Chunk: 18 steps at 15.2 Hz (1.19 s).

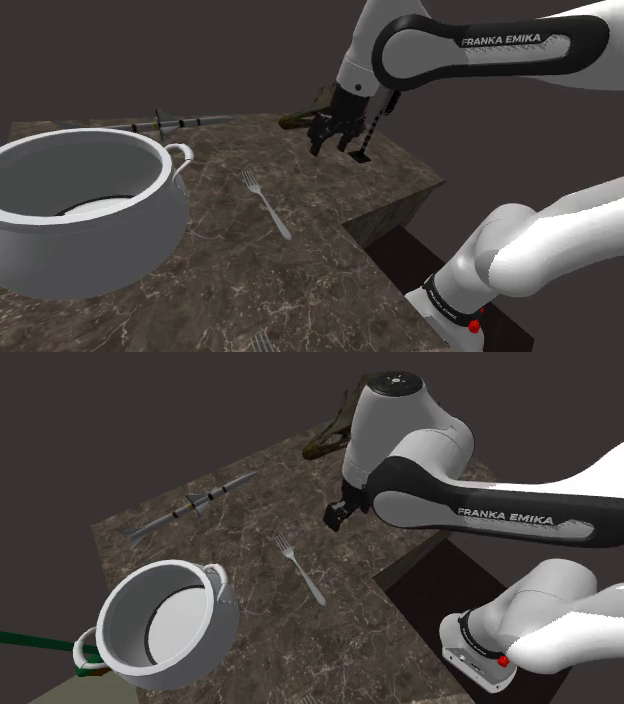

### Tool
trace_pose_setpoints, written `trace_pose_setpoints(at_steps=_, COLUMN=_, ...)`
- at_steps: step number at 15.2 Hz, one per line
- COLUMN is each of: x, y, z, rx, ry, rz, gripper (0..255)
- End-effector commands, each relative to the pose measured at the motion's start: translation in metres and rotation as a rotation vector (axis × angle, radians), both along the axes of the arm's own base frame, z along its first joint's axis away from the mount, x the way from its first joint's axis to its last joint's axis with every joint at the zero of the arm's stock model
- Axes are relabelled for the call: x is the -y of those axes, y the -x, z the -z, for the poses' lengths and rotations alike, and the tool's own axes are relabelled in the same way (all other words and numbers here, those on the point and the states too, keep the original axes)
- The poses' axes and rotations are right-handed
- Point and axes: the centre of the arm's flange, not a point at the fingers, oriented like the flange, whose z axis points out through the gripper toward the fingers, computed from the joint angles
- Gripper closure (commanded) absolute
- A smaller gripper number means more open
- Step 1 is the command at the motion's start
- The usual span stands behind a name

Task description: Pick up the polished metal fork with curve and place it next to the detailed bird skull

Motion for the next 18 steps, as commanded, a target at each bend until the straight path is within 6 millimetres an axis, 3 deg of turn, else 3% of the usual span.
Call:
trace_pose_setpoints(at_steps=1, x=-0.019, y=-0.008, z=0.018, rx=0.003, ry=0.002, rz=0.008, gripper=0)
trace_pose_setpoints(at_steps=13, x=-0.14, y=-0.071, z=0.098, rx=0.023, ry=0.021, rz=0.041, gripper=0)
trace_pose_setpoints(at_steps=18, x=-0.14, y=-0.073, z=0.124, rx=0.023, ry=0.021, rz=0.041, gripper=0)
